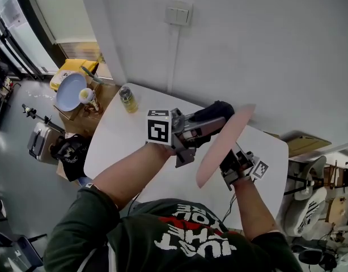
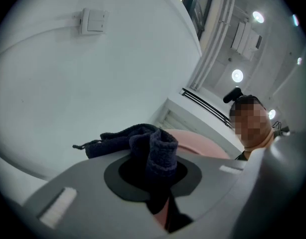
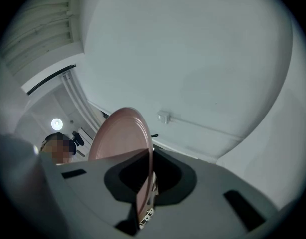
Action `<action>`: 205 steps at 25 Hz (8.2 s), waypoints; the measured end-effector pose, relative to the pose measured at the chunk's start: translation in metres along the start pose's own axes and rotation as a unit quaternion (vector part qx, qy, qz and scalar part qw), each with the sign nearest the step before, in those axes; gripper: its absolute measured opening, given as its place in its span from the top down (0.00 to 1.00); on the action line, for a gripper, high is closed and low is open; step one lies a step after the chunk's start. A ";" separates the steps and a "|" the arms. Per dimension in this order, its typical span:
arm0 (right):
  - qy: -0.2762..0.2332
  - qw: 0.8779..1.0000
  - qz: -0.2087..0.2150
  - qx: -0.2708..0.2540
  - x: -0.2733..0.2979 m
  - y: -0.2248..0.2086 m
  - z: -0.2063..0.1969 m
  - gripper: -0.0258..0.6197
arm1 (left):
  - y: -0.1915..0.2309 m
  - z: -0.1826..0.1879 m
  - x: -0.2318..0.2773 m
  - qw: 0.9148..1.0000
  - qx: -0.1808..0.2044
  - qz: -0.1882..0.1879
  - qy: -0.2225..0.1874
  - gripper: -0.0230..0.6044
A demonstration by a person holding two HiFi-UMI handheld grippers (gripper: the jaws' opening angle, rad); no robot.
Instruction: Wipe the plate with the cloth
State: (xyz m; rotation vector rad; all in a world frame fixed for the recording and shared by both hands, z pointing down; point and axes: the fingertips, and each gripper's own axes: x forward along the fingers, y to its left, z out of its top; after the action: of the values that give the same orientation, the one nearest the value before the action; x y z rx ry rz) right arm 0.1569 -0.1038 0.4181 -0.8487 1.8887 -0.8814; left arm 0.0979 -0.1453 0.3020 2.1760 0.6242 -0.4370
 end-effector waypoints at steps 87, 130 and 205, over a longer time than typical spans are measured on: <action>-0.018 0.992 -0.019 -0.121 -0.002 0.057 0.048 0.94 | -0.042 0.040 -0.004 0.999 -0.003 0.025 -0.027 0.89; -0.039 0.988 -0.080 -0.127 -0.020 0.048 0.074 0.94 | -0.071 0.055 -0.004 0.998 0.031 -0.053 0.028 0.89; -0.073 0.974 -0.155 -0.147 0.006 0.045 0.086 0.94 | -0.061 -0.070 -0.006 0.993 -0.054 0.005 0.102 0.89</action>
State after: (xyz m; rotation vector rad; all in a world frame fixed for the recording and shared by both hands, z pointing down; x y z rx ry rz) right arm 0.2221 -0.1058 0.3455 -1.3807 1.8092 -0.7048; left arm 0.0654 -0.0588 0.3096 2.1344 0.7303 -0.1710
